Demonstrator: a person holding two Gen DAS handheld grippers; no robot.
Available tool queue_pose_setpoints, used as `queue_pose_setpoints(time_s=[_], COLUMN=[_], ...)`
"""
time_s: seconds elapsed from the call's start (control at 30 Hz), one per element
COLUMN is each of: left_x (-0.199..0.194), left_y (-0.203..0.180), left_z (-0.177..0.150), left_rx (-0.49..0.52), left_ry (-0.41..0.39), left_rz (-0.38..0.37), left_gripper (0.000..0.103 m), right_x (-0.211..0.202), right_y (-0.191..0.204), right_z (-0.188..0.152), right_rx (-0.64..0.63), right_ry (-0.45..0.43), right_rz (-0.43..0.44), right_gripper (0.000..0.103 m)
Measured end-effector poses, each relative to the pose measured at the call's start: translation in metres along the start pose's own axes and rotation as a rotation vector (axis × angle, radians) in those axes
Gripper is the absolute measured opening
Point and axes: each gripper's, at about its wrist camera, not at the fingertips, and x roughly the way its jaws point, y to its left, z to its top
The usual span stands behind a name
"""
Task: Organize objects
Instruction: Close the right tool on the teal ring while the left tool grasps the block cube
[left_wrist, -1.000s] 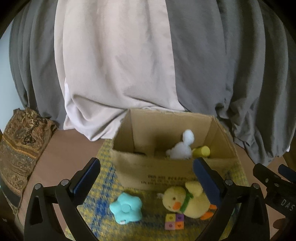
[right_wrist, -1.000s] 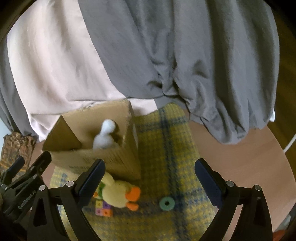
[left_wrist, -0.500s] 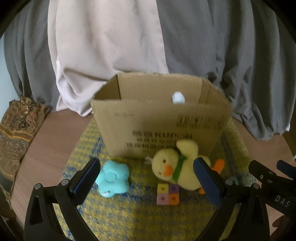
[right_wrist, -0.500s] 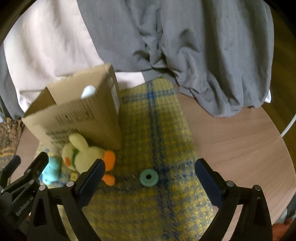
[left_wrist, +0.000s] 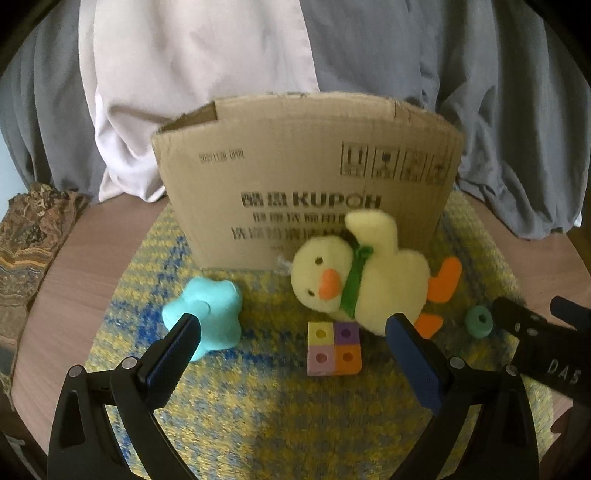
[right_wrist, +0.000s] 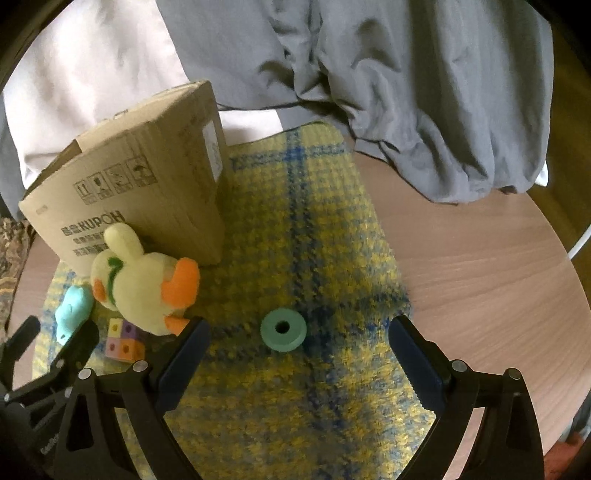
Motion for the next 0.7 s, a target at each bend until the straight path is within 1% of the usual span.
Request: queue_pose_setpoints(time_s=[0.07, 0.17, 0.3, 0.33, 0.4, 0.5, 0.7], left_x=[0.005, 0.012, 0.021, 0.023, 0.027, 0.033, 0.041], left_y=[-0.001, -0.005, -0.012, -0.013, -0.014, -0.014, -0.014], left_z=[-0.003, -0.007, -0.012, -0.013, -0.015, -0.017, -0.02], left_rx=[0.006, 0.018, 0.038, 0.042, 0.044, 0.045, 0.048], left_ry=[0.016, 0.048, 0.082, 0.087, 0.103, 0.122, 0.146], left_rz=[-0.01, -0.034, -0.048, -0.048, -0.05, -0.05, -0.056], left_gripper=[0.102, 0.102, 0.101, 0.1, 0.095, 0.089, 0.08], right_x=[0.006, 0.019, 0.028, 0.031, 0.035, 0.042, 0.053], right_y=[-0.002, 0.002, 0.004, 0.004, 0.004, 0.004, 0.005], right_z=[0.0, 0.001, -0.003, -0.004, -0.006, -0.007, -0.009], right_rx=[0.001, -0.03, -0.051, -0.052, -0.053, -0.053, -0.049], right_ry=[0.016, 0.073, 0.092, 0.097, 0.105, 0.117, 0.136], right_rz=[0.004, 0.015, 0.006, 0.006, 0.009, 0.012, 0.011], right_gripper=[0.097, 0.097, 0.096, 0.094, 0.091, 0.09, 0.084])
